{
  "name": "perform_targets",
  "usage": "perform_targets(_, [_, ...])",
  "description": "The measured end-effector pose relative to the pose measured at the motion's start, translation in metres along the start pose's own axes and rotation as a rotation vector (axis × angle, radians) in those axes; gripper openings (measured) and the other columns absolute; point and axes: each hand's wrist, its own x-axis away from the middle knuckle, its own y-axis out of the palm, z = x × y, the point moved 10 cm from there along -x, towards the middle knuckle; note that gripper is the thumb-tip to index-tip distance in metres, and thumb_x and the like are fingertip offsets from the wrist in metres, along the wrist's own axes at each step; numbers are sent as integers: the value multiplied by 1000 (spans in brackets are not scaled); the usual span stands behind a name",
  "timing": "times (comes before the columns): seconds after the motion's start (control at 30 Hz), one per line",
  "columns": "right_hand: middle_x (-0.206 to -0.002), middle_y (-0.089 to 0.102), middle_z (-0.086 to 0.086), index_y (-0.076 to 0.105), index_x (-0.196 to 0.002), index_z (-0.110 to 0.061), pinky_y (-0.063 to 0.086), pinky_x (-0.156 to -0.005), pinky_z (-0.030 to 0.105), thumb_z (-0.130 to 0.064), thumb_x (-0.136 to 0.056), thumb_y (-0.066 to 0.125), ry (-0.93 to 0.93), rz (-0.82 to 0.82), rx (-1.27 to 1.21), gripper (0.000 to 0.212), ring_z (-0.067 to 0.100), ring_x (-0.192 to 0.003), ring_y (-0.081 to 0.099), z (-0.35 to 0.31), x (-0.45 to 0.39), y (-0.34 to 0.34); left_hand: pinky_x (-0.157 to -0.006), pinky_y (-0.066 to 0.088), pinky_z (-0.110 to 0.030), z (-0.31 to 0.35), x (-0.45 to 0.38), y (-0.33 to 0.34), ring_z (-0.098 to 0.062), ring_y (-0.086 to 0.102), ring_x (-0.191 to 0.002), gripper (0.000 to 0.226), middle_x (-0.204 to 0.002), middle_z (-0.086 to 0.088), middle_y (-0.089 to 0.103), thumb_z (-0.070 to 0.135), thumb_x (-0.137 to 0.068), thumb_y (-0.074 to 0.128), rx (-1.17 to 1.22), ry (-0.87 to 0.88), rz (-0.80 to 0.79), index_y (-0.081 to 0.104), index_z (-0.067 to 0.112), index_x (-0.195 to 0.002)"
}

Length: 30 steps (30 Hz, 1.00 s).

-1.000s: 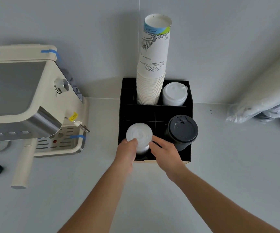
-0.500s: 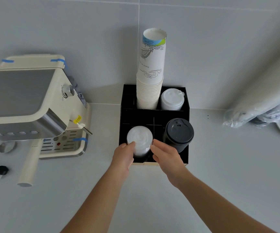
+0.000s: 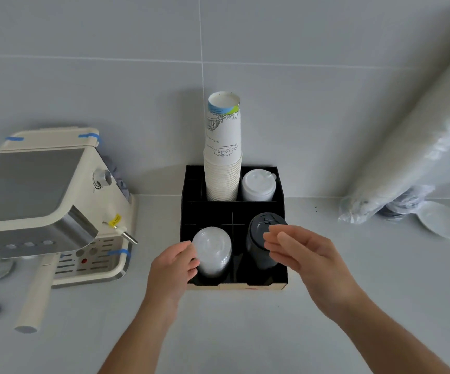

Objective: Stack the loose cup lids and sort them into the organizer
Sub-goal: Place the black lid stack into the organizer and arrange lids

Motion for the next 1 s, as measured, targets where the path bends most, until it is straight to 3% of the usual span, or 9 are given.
perform_targets(0.1, [-101, 79, 8, 74, -103, -13, 57, -89, 30, -10, -97, 56, -62, 23, -27, 19, 19, -98, 75, -28, -16, -16, -92, 55, -40, 27, -2, 19, -24, 68, -93, 11, -96, -12, 71, 19, -91, 62, -28, 59, -34, 69, 27, -88])
perform_targets(0.3, [-99, 77, 7, 74, -93, -19, 55, -94, 33, -12, -96, 60, -69, 70, 58, 16, 15, -92, 72, -48, -64, -38, -92, 55, -38, 61, -29, 59, -18, 70, -87, 10, -88, -3, 74, 21, -87, 66, -156, 150, -95, 71, 23, -97])
perform_targets(0.4, [-91, 76, -1, 74, -89, -26, 54, -94, 32, -17, -93, 66, -51, 100, 200, 13, 14, -91, 70, -45, -97, -46, -95, 54, -38, 75, -45, 85, -14, 70, -94, 16, -98, 3, 74, 28, -85, 68, -293, 222, -143, 71, 26, -100])
perform_targets(0.5, [-97, 74, -12, 72, -98, -31, 49, -83, 24, -26, -90, 68, -24, 112, 413, 10, 10, -95, 67, -40, -129, -52, -83, 50, -17, 89, -62, 113, -7, 66, -96, 32, -109, 8, 71, 35, -84, 67, -490, 308, -176, 69, 25, -114])
perform_targets(0.57, [-114, 72, -9, 70, -117, -27, 46, -91, 24, -29, -88, 70, -27, 106, 555, 29, 9, -107, 65, -37, -150, -52, -73, 44, -6, 98, -72, 132, -3, 62, -97, 34, -113, 9, 68, 31, -86, 66, -607, 377, -192, 67, 22, -120])
perform_targets(0.63, [-128, 67, -4, 65, -130, -23, 44, -98, 25, -30, -87, 70, -26, 65, 687, 44, 12, -119, 61, -34, -164, -45, -87, 51, -18, 104, -75, 151, -8, 63, -107, 39, -121, 4, 66, 29, -88, 65, -727, 488, -233, 63, 18, -125])
perform_targets(0.73, [-141, 60, 0, 57, -139, -26, 43, -99, 28, -36, -85, 71, -14, 33, 821, 57, 18, -127, 57, -27, -185, -42, -106, 41, -29, 99, -78, 179, -16, 53, -124, 45, -134, -1, 58, 28, -91, 61, -974, 646, -281, 56, 16, -134])
perform_targets(0.87, [-148, 54, -2, 52, -144, -27, 37, -90, 21, -39, -82, 75, -39, -13, 896, 67, 18, -128, 55, -25, -201, -35, -104, 39, -30, 98, -79, 198, -19, 46, -129, 46, -142, -5, 48, 27, -96, 52, -1173, 804, -290, 48, 12, -139])
perform_targets(1.0, [-148, 52, -3, 47, -147, -26, 36, -96, 20, -40, -78, 78, -80, -55, 973, 77, 16, -132, 50, -23, -210, -25, -101, 43, -37, 97, -79, 215, -28, 46, -130, 41, -151, -13, 38, 22, -98, 47, -1362, 915, -302, 47, 8, -136])
